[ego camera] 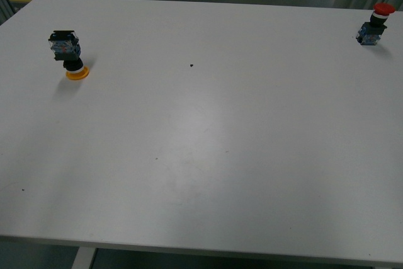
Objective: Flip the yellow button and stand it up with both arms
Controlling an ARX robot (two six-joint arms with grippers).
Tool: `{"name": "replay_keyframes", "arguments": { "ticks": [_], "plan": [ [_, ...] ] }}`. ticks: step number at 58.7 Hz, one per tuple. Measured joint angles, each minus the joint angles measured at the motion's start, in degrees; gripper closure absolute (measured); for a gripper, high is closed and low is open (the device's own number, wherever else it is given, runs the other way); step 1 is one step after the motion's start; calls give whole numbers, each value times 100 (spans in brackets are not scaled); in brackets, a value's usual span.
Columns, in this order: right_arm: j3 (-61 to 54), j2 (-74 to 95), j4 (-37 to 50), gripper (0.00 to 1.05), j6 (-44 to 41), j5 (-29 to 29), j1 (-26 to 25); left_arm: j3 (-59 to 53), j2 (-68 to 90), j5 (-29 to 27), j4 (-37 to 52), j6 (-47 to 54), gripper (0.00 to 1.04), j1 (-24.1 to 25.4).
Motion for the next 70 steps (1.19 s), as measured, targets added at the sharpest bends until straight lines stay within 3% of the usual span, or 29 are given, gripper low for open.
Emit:
{"name": "replay_keyframes", "arguments": {
  "ticks": [17,22,26,32,39,51,70],
  "plan": [
    [0,0,0,7,0,0,0,0,0,0,0,0,7,0],
    [0,0,0,7,0,0,0,313,553,-599,-767,-472,7,-11],
    [0,-7,0,7,0,0,0,673,1587,-315,-796,-837,7,452],
    [0,-7,0,7,0,-2,0,1272,3261,415,131,-949,7,1388],
    [0,-7,0,7,0,2,0,2026,4857,752,914,-686,7,1882],
    [0,-7,0,7,0,-2,2,3316,7160,695,745,153,7,1700],
    [0,-7,0,7,0,-2,0,5302,9145,826,-28,496,7,1163]
  ]
}}
